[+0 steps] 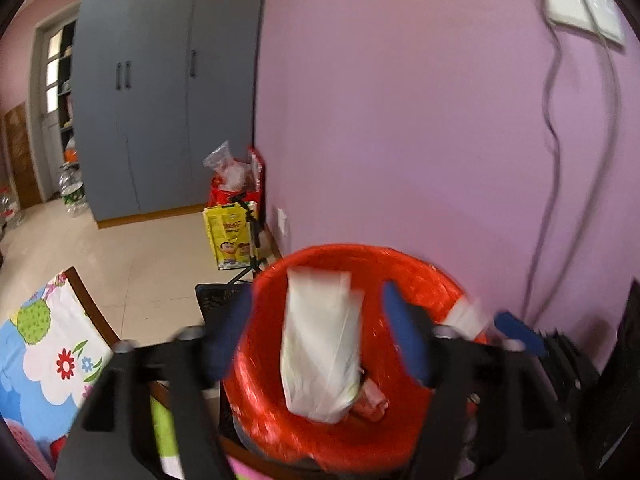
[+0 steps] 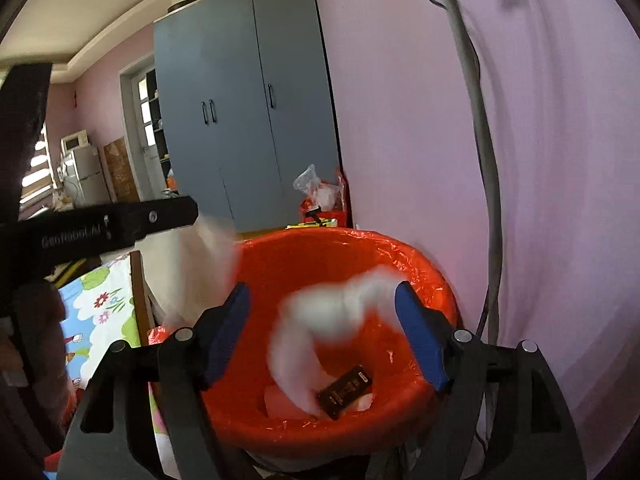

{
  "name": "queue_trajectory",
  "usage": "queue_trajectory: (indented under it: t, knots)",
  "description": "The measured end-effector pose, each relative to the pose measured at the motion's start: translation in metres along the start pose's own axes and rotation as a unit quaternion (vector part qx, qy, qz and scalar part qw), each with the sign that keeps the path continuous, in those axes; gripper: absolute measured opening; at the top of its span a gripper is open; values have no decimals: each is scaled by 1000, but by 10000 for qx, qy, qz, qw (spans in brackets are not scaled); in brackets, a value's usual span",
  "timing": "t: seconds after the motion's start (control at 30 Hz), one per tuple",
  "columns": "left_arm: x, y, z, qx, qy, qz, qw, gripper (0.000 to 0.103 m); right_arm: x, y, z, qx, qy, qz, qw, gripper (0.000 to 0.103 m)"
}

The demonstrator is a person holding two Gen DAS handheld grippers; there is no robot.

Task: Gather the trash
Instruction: 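Move both open tools back over the trash pile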

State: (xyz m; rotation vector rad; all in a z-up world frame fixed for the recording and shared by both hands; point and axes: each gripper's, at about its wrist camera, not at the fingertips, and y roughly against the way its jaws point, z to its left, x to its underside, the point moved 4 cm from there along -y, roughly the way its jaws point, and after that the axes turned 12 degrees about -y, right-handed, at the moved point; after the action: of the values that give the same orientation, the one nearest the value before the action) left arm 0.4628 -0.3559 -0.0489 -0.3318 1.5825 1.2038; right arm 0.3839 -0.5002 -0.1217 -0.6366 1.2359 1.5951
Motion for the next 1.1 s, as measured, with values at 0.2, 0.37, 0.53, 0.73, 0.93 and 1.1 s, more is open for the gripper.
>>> queue_trajectory:
  t: [0.2,0.37,0.53,0.73,0.93,1.1]
  knots:
    - [9,19,14,-367,92,65,9993,87,8,28,2,-14,103,-77,9999,72]
    - [24,72,26,-867,127,122,9961,98,15,77,23,-18,69,-77,9999,72]
    - [51,140,36,-1103,109,111,9938,98,30,124,57,-221,133,-70,9996,72]
    - [97,222,61,-1442,126,170,9893,98,60,159,106,-510,140,127,9985,72]
    - [142,290,97,-1907,117,208,9814,98,85,186,167,-825,470,297,9950,73]
    - [185,336,132,-2284,213,315,9728,98,105,197,212,-1038,739,429,9909,74]
